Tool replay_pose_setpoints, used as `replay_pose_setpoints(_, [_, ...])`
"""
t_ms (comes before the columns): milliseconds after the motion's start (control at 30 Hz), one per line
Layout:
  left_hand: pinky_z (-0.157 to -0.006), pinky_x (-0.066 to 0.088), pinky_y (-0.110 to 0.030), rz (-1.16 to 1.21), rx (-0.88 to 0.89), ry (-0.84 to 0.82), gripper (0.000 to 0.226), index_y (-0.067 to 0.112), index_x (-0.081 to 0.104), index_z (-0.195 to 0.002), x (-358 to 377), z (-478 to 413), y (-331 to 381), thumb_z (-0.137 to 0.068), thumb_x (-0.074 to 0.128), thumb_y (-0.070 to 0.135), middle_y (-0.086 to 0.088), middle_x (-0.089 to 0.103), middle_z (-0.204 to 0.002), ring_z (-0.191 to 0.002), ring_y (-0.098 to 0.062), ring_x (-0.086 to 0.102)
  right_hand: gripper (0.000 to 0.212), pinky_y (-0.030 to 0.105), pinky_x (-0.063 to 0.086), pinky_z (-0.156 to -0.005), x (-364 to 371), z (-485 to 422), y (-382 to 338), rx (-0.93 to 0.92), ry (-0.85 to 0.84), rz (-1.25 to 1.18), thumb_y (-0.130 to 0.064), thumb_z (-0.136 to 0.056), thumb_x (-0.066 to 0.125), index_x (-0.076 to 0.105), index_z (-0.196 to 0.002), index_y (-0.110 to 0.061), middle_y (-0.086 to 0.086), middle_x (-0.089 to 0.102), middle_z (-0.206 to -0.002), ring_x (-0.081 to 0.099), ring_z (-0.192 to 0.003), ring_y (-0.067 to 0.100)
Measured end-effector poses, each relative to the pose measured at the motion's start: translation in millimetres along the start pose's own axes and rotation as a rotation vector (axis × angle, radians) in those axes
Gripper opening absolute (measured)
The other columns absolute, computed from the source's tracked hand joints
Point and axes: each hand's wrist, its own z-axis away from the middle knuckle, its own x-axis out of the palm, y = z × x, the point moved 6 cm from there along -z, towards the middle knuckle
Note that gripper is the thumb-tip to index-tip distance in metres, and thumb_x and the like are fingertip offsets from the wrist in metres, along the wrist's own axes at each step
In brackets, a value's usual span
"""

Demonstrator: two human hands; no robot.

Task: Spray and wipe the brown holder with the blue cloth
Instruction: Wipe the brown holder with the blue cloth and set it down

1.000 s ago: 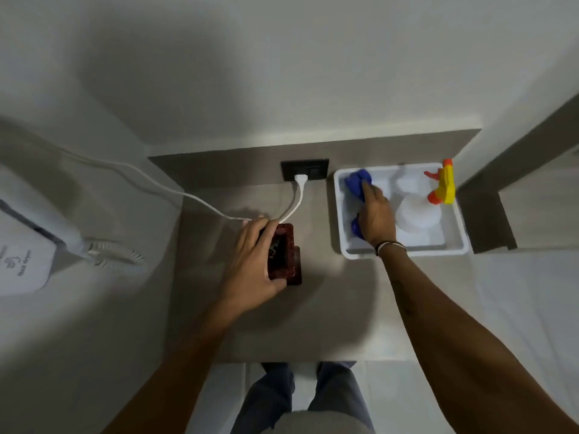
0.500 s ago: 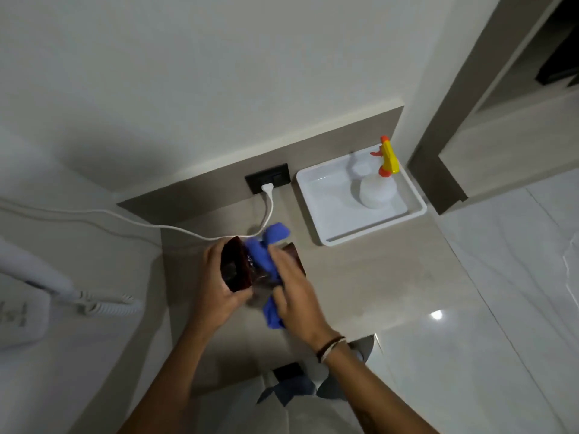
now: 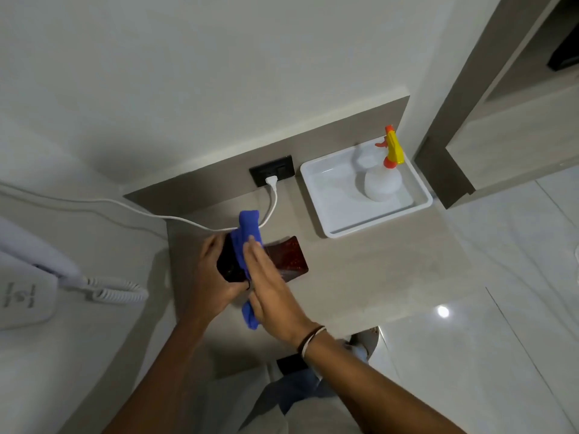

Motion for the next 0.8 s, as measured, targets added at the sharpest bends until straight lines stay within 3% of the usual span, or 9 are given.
replay_pose_setpoints(67, [-0.101, 0.051, -0.04, -0.007, -0.024, 0.004, 0.09, 0.01, 0.059, -0.138, -3.3, 2.5, -5.5, -0.053, 0.085, 0.022, 0.001, 0.055, -0.13, -0.119, -0.025, 0.06, 0.087, 0.024, 0.013, -0.136, -0.1, 1.5, 3.6, -0.112, 0.013, 0.076, 0.001, -0.101, 0.042, -0.003, -0.172, -0.022, 0.002, 0.002, -0.182, 0.005, -0.169, 0.016])
replay_pose_setpoints(233, [-0.103, 0.042, -0.018, -0.011, -0.042, -0.024, 0.104, 0.004, 0.056, -0.147, -0.4, 2.3, -8.9, -0.051, 0.094, 0.009, -0.013, 0.056, -0.14, -0.128, -0.027, 0.056, 0.076, 0.047, 0.015, -0.136, -37.5, -5.5, 76.6, 0.238, -0.01, 0.198, 0.004, -0.106, 0.045, 0.007, -0.171, -0.006, 0.014, -0.002, -0.181, 0.001, -0.169, 0.031])
replay_pose_setpoints(300, [-0.102, 0.042, -0.017, 0.002, -0.023, -0.024, 0.103, 0.005, 0.056, -0.147, 2.3, 0.0, -5.1, -0.051, 0.094, 0.015, -0.008, 0.055, -0.14, -0.126, -0.017, 0.056, 0.077, 0.046, 0.026, -0.135, -27.9, -7.9, 50.5, 0.143, -0.02, 0.118, 0.0, -0.107, 0.046, 0.009, -0.172, -0.015, 0.008, 0.001, -0.182, 0.014, -0.168, 0.03])
replay_pose_setpoints(367, [-0.098, 0.041, -0.006, 0.025, -0.024, -0.038, 0.1, 0.012, 0.056, -0.145, 3.3, 0.7, -4.4, -0.054, 0.095, 0.018, 0.002, 0.052, -0.135, -0.118, 0.007, 0.054, 0.082, 0.032, 0.039, -0.128, -7.7, -5.9, 20.7, 0.011, -0.03, -0.016, -0.006, -0.106, 0.045, 0.004, -0.172, -0.034, -0.005, -0.001, -0.182, 0.03, -0.162, 0.021])
replay_pose_setpoints(467, [-0.094, 0.04, 0.0, 0.029, -0.057, -0.045, 0.098, 0.016, 0.056, -0.144, 0.9, 4.2, -14.5, -0.054, 0.095, 0.01, 0.006, 0.05, -0.132, -0.111, 0.007, 0.056, 0.103, 0.037, 0.024, -0.133, -0.9, -0.7, 13.1, -0.197, 0.019, 0.148, 0.008, -0.094, 0.05, -0.012, -0.169, -0.026, -0.004, -0.02, -0.18, 0.005, -0.169, 0.026])
replay_pose_setpoints(533, [-0.098, 0.035, 0.002, 0.008, -0.047, -0.024, 0.101, 0.009, 0.056, -0.146, -1.8, 6.6, -18.1, -0.051, 0.088, 0.015, 0.004, 0.049, -0.135, -0.117, -0.005, 0.053, 0.096, 0.048, 0.016, -0.138, -13.9, -0.2, 47.8, -0.078, -0.002, 0.248, 0.018, -0.095, 0.047, -0.004, -0.17, -0.014, 0.002, -0.023, -0.176, -0.006, -0.168, 0.03])
replay_pose_setpoints(633, [-0.1, 0.034, 0.002, -0.013, -0.035, -0.017, 0.104, 0.01, 0.054, -0.148, -0.6, 4.3, -16.0, -0.051, 0.088, 0.018, 0.006, 0.048, -0.138, -0.124, -0.008, 0.05, 0.084, 0.047, 0.014, -0.137, -25.9, -3.1, 74.6, 0.184, -0.007, 0.198, 0.013, -0.102, 0.044, 0.003, -0.172, -0.011, 0.006, -0.011, -0.18, -0.008, -0.169, 0.028])
replay_pose_setpoints(700, [-0.097, 0.037, 0.0, -0.008, -0.044, -0.024, 0.102, 0.017, 0.054, -0.148, 3.2, 3.1, -15.8, -0.052, 0.087, 0.023, 0.013, 0.046, -0.135, -0.117, -0.002, 0.052, 0.07, 0.049, 0.016, -0.138, -15.4, -10.2, 39.1, 0.084, 0.039, 0.086, -0.006, -0.11, 0.043, 0.014, -0.172, -0.015, 0.008, 0.009, -0.181, 0.007, -0.169, 0.026])
replay_pose_setpoints(800, [-0.095, 0.046, -0.012, 0.015, -0.116, -0.039, 0.092, 0.033, 0.053, -0.141, 2.2, 5.8, -21.9, -0.058, 0.09, 0.02, 0.02, 0.051, -0.131, -0.114, 0.0, 0.06, 0.091, 0.044, 0.013, -0.136, 14.6, -8.2, -3.9, -0.205, 0.076, 0.133, 0.002, -0.097, 0.049, 0.002, -0.172, -0.017, 0.008, 0.001, -0.182, 0.001, -0.17, 0.025])
